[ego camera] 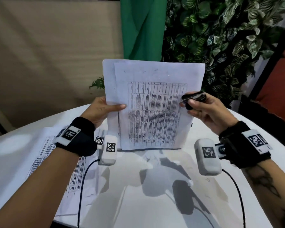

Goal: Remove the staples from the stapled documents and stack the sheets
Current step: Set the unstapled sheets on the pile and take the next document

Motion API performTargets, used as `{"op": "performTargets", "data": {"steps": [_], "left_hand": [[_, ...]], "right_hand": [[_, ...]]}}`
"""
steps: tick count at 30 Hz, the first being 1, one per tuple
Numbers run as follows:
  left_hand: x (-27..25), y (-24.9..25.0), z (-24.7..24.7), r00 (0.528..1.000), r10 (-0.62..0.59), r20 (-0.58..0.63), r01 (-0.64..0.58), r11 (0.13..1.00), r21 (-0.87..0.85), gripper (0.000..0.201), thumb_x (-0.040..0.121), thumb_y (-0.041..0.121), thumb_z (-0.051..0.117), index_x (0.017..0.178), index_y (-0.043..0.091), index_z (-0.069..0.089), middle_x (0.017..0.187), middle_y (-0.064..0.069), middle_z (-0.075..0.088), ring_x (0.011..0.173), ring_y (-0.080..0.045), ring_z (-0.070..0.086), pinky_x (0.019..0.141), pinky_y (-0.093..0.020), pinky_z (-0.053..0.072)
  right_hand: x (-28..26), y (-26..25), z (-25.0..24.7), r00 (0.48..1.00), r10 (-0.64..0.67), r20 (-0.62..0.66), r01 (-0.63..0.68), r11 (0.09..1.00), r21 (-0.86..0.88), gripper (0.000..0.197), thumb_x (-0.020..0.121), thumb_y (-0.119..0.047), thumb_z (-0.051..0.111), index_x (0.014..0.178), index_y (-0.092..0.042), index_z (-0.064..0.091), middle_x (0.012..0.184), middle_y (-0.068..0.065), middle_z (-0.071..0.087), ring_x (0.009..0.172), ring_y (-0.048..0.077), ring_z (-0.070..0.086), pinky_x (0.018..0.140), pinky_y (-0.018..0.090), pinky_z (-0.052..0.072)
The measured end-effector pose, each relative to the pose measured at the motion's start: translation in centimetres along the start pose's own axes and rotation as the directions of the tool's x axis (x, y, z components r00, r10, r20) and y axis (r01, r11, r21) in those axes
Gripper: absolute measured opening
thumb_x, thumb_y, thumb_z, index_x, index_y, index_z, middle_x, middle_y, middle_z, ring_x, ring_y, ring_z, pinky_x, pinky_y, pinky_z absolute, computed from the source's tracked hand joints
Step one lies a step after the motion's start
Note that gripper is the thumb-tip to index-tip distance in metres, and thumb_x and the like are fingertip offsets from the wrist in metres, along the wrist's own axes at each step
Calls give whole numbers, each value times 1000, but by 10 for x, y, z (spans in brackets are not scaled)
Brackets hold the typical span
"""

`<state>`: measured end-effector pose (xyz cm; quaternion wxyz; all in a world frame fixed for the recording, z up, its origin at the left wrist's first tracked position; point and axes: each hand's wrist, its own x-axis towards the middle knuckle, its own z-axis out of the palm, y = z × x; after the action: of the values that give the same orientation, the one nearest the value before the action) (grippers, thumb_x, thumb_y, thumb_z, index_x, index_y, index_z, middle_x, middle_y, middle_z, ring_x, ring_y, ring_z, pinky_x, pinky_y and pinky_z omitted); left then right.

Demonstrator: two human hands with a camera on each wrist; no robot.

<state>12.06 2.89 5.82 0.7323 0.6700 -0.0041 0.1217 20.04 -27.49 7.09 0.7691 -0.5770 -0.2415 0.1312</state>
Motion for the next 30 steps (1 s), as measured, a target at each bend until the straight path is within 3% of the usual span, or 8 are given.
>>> {"op": "performTargets", "data": {"steps": [2, 7, 13, 16, 19, 23, 27, 30], "left_hand": [[-3, 0, -1, 1000, 5, 18, -5, 1000, 7, 62, 37, 31, 92, 93, 12, 74, 99, -4, 74, 93, -16, 70, 71, -24, 56], [-9, 3, 4, 999, 39, 37, -40, 998, 39, 27, 60, 23, 75, 86, 18, 77, 97, 1, 74, 93, -14, 70, 69, -22, 56], [-3, 11, 8, 996, 89, -2, -89, 996, 25, 52, 57, 22, 75, 106, 8, 64, 100, 3, 74, 101, -12, 68, 81, -20, 54], [6, 24, 12, 985, 161, -61, -158, 986, 55, 52, 61, 19, 77, 110, 7, 64, 104, 1, 73, 103, -15, 67, 91, -30, 52], [16, 43, 23, 945, 281, -169, -260, 956, 134, 32, 76, 9, 72, 106, 4, 65, 89, 10, 74, 91, -10, 70, 86, -26, 53], [18, 57, 27, 921, 358, -151, -323, 922, 214, 14, 82, 5, 68, 92, 14, 70, 82, 16, 74, 82, -3, 69, 76, -18, 50], [0, 38, 18, 948, 308, -77, -281, 927, 250, 35, 80, -6, 65, 78, 28, 76, 81, 20, 73, 81, 4, 67, 72, -9, 49], [-18, 11, 10, 982, 180, -55, -161, 954, 253, 31, 79, -4, 65, 75, 24, 78, 81, 14, 74, 81, -2, 69, 73, -15, 53]], "right_hand": [[-6, -3, -2, 999, -15, 37, 15, 1000, -9, 76, 36, -38, 93, 100, -11, 65, 90, 2, 71, 92, 19, 69, 60, 17, 50], [-16, -7, -2, 995, -24, 99, 33, 995, -90, 66, 33, -42, 93, 91, -20, 71, 92, 3, 72, 86, 16, 69, 61, 18, 52], [-9, -17, 2, 993, -58, 100, 71, 989, -132, 66, 31, -41, 93, 89, -19, 72, 94, 2, 72, 84, 16, 69, 67, 21, 55], [0, -29, 5, 990, -111, 93, 123, 982, -141, 67, 32, -40, 93, 92, -19, 70, 94, -1, 72, 83, 13, 68, 70, 21, 55], [12, -39, 8, 985, -159, 69, 166, 981, -104, 67, 39, -30, 91, 99, -14, 66, 95, -1, 72, 88, 14, 68, 73, 22, 55], [9, -47, 3, 970, -234, 68, 240, 965, -103, 61, 44, -29, 90, 99, -17, 67, 99, -1, 72, 94, 14, 66, 75, 22, 54], [-19, -30, -6, 971, -198, 133, 217, 966, -141, 55, 40, -32, 92, 91, -20, 74, 94, 0, 73, 81, 12, 68, 72, 22, 54], [-40, -5, -11, 987, -81, 142, 112, 967, -230, 60, 39, -40, 91, 92, -19, 74, 91, 3, 73, 81, 13, 68, 70, 22, 54]]}}
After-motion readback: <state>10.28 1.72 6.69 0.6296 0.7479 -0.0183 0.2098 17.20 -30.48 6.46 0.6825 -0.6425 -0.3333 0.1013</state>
